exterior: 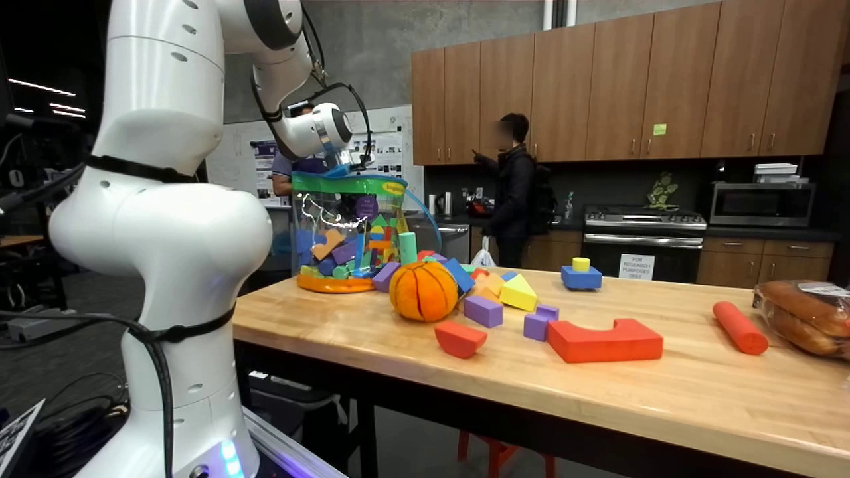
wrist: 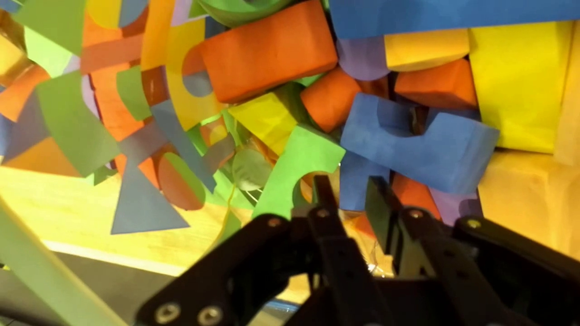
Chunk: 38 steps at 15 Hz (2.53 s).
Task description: Remove the blocks from the basket
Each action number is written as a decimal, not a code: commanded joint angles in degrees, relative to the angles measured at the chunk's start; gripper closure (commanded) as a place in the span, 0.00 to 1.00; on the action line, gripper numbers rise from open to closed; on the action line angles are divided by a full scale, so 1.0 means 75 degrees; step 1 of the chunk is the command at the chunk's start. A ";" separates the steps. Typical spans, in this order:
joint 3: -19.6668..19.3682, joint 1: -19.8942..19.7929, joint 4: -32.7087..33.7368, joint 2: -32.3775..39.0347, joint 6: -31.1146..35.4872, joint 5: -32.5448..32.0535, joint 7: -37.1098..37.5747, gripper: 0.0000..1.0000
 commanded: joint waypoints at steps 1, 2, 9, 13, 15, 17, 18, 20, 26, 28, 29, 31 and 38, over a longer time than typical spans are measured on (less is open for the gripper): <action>0.0102 -0.0087 0.0025 0.0012 -0.0031 -0.0015 0.0014 0.48; 0.0108 -0.0088 0.0033 0.0030 -0.0041 0.0007 0.0005 0.48; 0.0164 -0.0116 0.0002 0.0195 0.0329 0.0200 -0.0096 0.04; 0.0147 -0.0120 -0.0027 0.0190 0.0525 0.0192 -0.0060 0.00; 0.0139 -0.0119 -0.0069 0.0168 0.0577 0.0178 -0.0031 0.00; 0.0134 -0.0115 -0.0088 0.0156 0.0573 0.0159 -0.0010 0.00; 0.0132 -0.0116 -0.0088 0.0156 0.0574 0.0150 -0.0005 0.00; 0.0136 -0.0109 -0.0151 0.0098 0.0659 0.0131 0.0033 0.00; 0.0112 -0.0073 -0.0975 -0.0359 0.2666 -0.0112 0.0450 0.00; 0.0116 -0.0072 -0.1169 -0.0417 0.3040 -0.0085 0.0411 0.00; 0.0130 -0.0077 -0.1230 -0.0421 0.3064 -0.0031 0.0331 0.00; 0.0187 -0.0109 -0.1305 -0.0400 0.2891 0.0169 0.0096 0.00; 0.0366 -0.0202 -0.1130 -0.0089 0.1460 0.1244 -0.1231 0.00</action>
